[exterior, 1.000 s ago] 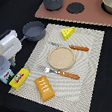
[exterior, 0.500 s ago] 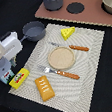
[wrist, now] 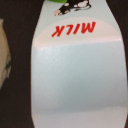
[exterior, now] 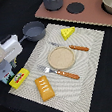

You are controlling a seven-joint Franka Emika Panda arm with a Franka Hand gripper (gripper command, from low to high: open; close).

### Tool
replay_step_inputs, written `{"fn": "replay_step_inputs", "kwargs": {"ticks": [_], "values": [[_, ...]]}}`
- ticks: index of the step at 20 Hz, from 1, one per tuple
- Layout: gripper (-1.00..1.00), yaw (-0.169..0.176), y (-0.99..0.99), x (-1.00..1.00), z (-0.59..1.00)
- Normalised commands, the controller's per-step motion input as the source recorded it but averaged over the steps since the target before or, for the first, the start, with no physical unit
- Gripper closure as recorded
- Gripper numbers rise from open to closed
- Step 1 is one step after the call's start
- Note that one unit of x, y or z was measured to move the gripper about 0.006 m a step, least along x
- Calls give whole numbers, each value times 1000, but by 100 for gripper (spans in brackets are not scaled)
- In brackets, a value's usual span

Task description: Interact with the objects in diverse but meaningful ways.

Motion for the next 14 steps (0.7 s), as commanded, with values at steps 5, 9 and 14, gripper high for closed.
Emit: {"fn": "replay_step_inputs", "kwargs": {"ticks": [5,9,14], "values": [[-100,8,107,-560,-7],[-100,12,86,-576,-32],[-100,12,101,-607,-89]]}}
